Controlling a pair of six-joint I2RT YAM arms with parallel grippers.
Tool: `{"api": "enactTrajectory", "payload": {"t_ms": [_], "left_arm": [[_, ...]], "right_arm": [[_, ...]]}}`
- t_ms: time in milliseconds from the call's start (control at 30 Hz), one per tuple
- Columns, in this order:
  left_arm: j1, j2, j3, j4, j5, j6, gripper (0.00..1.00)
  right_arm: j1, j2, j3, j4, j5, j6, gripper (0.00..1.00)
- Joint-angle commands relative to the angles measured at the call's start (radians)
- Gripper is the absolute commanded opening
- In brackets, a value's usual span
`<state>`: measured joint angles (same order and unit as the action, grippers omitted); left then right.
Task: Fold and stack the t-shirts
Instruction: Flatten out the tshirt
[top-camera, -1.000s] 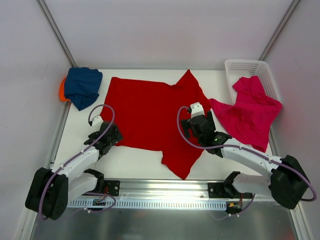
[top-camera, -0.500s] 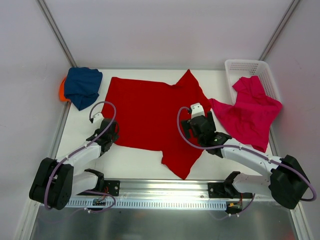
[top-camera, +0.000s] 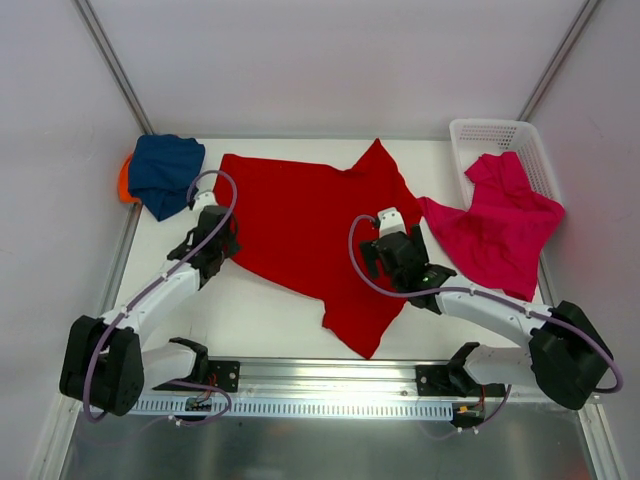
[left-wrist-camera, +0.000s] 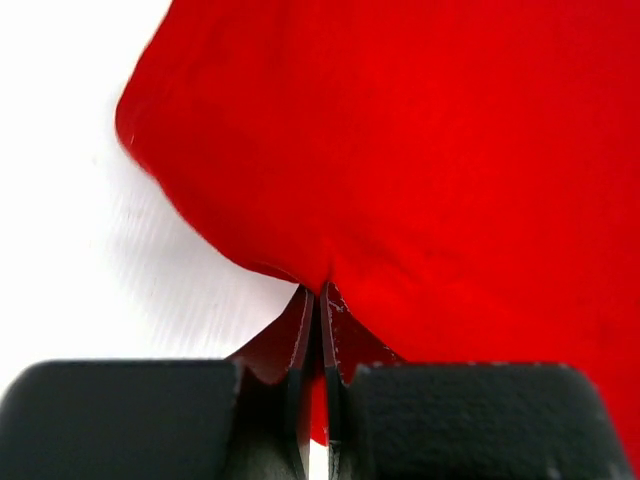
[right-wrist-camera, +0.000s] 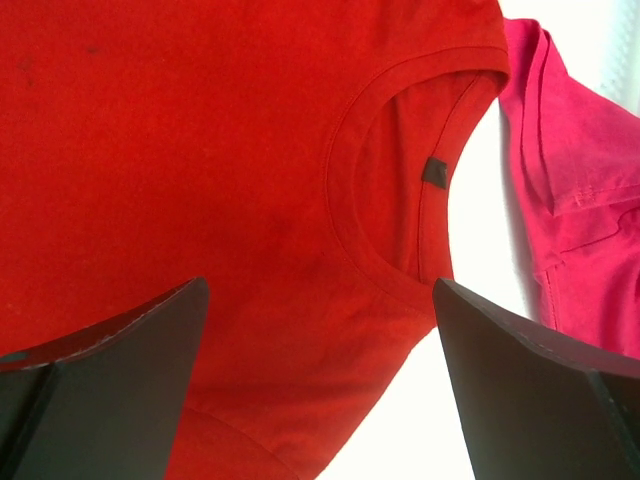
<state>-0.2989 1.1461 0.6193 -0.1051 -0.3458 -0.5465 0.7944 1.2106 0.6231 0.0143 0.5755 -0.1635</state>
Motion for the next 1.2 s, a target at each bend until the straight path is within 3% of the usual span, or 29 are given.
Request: {"api": "enactTrajectory", "payload": {"t_ms": [0, 433, 467, 500, 533, 667, 800, 1167], "left_arm": [[0.012, 0.067, 0.108, -0.041, 0.007, 0.083, 0.00], [-0.012, 0.659, 0.620, -0.113, 0.134, 0.166, 0.00], [-0.026, 0.687, 0.647, -0.120, 0.139, 0.172, 0.12], [-0.032, 0.716, 0.680, -0.125, 0.146, 0.180, 0.43], [-0.039, 0.774, 0.742, -0.133, 0.145, 0.190, 0.97], [-0.049, 0.883, 0.893, -0.226, 0.154, 0.214, 0.99], [-0.081, 0.778, 0.844, -0.242, 0.081, 0.217, 0.99], [-0.180, 0.345, 0.390, -0.242, 0.033, 0.082, 0.99]], "right_arm": [[-0.003, 0.033, 0.009, 0.059, 0.017, -0.010, 0.99], [-0.046, 0.083, 0.013, 0.104, 0.014, -0.053, 0.99], [-0.047, 0.081, 0.013, 0.108, 0.012, -0.053, 0.99], [-0.047, 0.081, 0.010, 0.111, 0.011, -0.051, 0.99], [-0.049, 0.081, 0.007, 0.113, 0.006, -0.051, 0.99], [-0.049, 0.087, 0.007, 0.116, -0.002, -0.050, 0.99], [-0.049, 0.083, 0.001, 0.118, -0.003, -0.041, 0.99], [-0.049, 0.092, -0.016, 0.144, -0.020, -0.027, 0.99]]}}
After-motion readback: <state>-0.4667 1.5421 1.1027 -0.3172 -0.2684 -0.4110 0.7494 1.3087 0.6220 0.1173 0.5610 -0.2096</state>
